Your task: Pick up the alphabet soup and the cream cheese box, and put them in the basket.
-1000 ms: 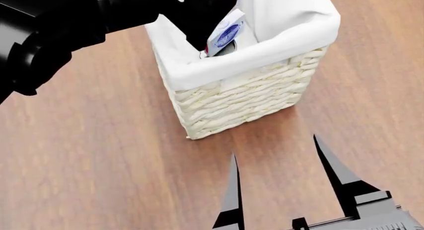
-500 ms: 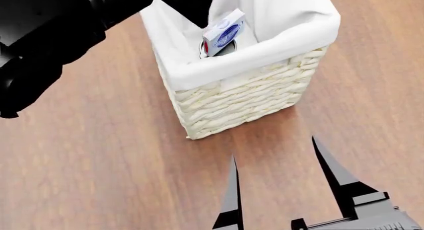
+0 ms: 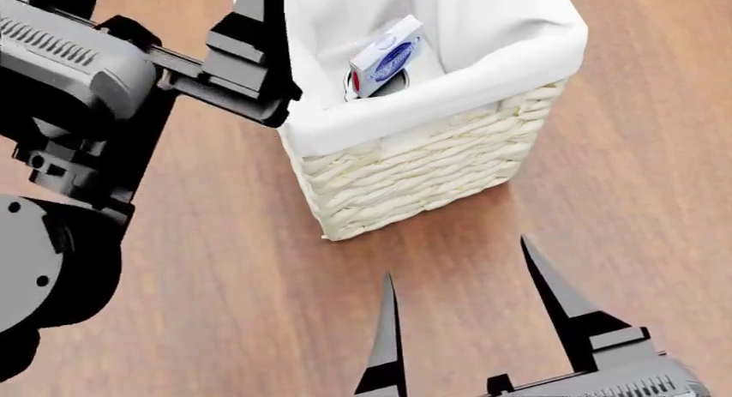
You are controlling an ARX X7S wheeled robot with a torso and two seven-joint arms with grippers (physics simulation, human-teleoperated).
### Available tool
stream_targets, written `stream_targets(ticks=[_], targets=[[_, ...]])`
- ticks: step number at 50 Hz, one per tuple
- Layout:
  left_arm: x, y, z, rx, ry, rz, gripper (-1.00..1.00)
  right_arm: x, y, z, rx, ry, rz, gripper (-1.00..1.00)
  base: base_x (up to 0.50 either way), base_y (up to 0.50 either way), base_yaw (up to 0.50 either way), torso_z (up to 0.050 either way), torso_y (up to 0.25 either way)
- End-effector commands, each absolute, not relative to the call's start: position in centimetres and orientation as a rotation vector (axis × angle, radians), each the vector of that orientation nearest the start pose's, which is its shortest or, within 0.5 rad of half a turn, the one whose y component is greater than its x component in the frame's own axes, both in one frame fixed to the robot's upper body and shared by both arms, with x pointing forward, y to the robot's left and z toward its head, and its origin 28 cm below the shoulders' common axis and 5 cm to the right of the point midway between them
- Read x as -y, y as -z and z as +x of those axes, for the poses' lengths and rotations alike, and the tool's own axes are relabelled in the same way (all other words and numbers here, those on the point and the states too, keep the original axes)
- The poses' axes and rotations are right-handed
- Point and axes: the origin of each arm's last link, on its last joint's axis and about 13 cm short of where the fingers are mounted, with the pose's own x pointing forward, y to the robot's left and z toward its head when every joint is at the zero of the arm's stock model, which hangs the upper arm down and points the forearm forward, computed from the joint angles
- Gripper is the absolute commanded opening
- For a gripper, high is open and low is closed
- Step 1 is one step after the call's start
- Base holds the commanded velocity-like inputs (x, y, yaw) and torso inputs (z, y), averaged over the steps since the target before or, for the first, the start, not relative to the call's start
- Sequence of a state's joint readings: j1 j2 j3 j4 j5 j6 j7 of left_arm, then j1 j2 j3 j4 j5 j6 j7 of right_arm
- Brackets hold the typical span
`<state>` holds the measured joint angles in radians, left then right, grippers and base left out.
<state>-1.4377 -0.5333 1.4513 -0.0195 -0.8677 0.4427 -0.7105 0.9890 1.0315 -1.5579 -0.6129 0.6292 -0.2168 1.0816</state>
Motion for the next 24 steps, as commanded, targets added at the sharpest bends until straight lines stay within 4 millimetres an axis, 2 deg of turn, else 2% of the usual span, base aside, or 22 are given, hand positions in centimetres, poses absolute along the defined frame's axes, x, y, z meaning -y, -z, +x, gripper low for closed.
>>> stream_targets(ticks=[1,3,7,24], targets=[[-15.0,-24.1,25.7,0.872,0.363,-0.082,1.0,10.4,-15.2,18.9,0.356,-0.238,-0.147,1.0,0.0,0.0,0.0,0.0,0.0],[-15.0,-23.6,24.8,0.876,0.375,-0.083,1.0,10.3,-15.1,19.0,0.354,-0.239,-0.146,1.0,0.0,0.0,0.0,0.0,0.0],[-15.2,-23.2,24.3,0.845,0.389,-0.114,1.0,10.2,-14.9,19.1,0.348,-0.245,-0.141,1.0,0.0,0.0,0.0,0.0,0.0],[-15.3,-23.0,24.7,0.85,0.374,-0.096,1.0,10.2,-14.9,19.4,0.348,-0.253,-0.138,1.0,0.0,0.0,0.0,0.0,0.0]])
